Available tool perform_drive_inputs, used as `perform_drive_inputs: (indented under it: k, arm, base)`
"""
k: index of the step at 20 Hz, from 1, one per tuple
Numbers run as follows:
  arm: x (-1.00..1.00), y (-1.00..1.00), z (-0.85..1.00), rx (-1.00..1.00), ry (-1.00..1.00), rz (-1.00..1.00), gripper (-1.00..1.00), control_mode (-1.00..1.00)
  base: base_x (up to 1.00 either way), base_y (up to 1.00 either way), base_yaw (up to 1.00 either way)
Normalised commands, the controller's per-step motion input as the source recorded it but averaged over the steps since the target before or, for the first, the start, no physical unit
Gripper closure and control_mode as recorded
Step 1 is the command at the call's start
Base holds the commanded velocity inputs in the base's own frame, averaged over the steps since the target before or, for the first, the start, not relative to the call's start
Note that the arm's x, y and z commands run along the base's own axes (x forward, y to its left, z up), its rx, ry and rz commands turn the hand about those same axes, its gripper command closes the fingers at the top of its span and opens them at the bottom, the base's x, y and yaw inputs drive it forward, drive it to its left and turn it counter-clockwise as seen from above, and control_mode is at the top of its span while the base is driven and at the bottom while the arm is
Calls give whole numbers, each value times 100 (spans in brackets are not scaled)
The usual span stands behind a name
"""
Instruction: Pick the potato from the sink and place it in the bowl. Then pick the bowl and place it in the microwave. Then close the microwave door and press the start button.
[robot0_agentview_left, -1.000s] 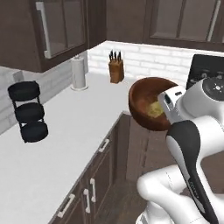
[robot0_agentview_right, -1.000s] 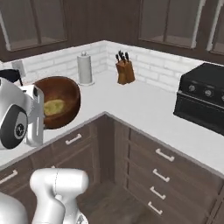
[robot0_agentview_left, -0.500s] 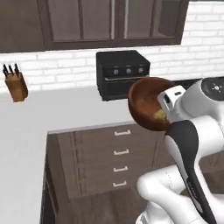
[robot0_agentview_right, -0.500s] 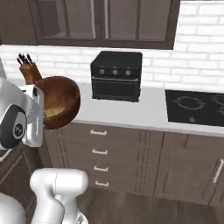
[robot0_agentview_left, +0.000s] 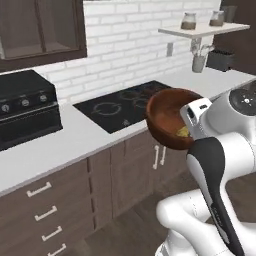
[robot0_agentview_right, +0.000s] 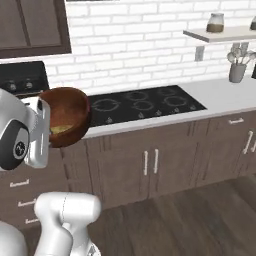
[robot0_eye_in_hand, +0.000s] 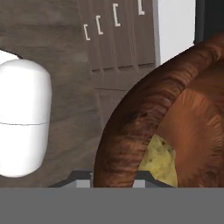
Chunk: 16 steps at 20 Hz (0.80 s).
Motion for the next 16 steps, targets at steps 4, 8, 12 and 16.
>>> perform_drive_inputs:
  k: [4, 8, 12, 16]
  arm:
    - [0, 0, 0, 0, 0, 0, 100, 100]
    - [0, 0, 0, 0, 0, 0, 100, 100]
    - [0, 0, 0, 0, 0, 0, 100, 100]
    - [0, 0, 0, 0, 0, 0, 100, 100]
  base:
    - [12, -83, -76]
    - [6, -75, -78]
    - [3, -64, -81]
    - [3, -56, -83]
